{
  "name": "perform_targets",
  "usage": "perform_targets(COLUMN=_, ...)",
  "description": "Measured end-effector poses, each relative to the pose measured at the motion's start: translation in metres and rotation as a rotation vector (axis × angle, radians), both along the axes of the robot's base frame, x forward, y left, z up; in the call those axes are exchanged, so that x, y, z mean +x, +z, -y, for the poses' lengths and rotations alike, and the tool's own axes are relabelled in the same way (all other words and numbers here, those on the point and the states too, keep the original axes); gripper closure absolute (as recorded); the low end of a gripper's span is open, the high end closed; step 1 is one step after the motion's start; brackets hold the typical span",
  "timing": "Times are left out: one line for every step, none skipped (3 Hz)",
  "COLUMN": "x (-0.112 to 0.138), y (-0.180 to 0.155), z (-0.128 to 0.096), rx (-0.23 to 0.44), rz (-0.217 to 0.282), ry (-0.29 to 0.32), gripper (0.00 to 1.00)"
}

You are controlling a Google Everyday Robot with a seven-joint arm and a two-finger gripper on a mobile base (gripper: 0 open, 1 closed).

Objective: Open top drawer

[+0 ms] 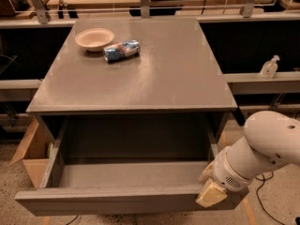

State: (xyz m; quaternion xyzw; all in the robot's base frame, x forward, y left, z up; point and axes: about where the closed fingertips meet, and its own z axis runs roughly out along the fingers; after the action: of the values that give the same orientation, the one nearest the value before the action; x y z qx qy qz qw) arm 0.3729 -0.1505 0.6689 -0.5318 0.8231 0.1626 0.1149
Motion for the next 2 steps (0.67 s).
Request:
perform_targets(x=-0.0220, y=0.0073, z=0.0027, rx=-0.001, rz=-0.012, ry=-0.016, gripper=1.00)
perform_targets(x=-0.0221, y=0.0069, z=0.0028, rx=-0.001, rz=-0.012, ry=-0.016, gripper=1.00)
